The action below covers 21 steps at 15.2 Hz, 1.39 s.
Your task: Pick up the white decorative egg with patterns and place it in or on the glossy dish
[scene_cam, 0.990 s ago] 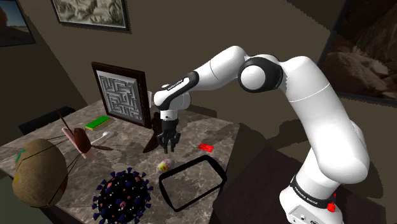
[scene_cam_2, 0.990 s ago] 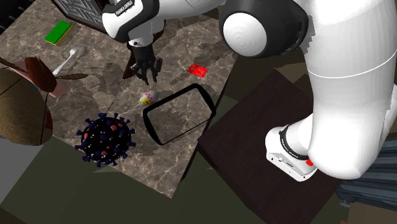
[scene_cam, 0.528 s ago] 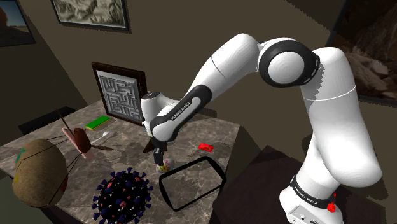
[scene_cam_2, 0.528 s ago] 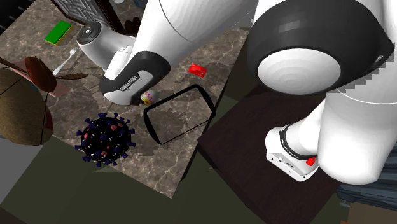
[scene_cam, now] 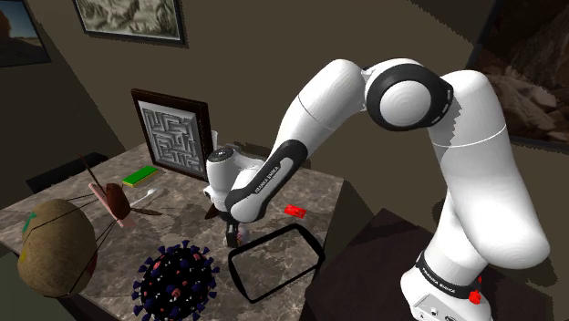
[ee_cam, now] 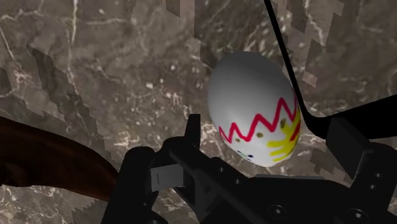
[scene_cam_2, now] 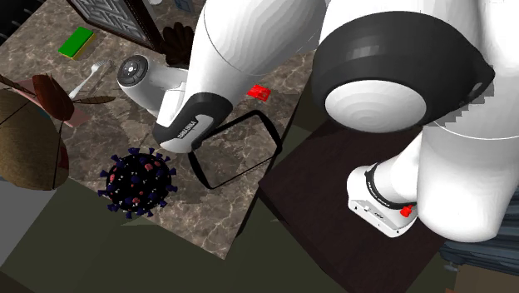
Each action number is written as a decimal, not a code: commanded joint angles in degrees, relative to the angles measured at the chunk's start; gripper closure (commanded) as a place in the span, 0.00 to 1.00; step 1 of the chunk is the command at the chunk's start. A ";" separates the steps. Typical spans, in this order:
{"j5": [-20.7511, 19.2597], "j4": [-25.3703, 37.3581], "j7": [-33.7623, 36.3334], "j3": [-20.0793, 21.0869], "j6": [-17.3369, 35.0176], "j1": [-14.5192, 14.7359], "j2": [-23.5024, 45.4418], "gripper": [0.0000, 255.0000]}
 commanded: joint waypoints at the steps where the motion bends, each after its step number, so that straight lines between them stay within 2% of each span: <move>1: -0.09 0.27 0.02 -0.07 0.34 0.03 0.57 0.00; 7: -0.09 0.27 0.02 -0.07 0.33 0.03 0.57 0.00; 8: -0.09 0.27 0.02 -0.07 0.33 0.03 0.57 1.00; 16: -0.17 0.70 -0.14 -0.22 0.96 -0.16 1.62 1.00; 21: 0.33 -0.24 -0.41 0.27 -1.69 -0.20 -1.98 1.00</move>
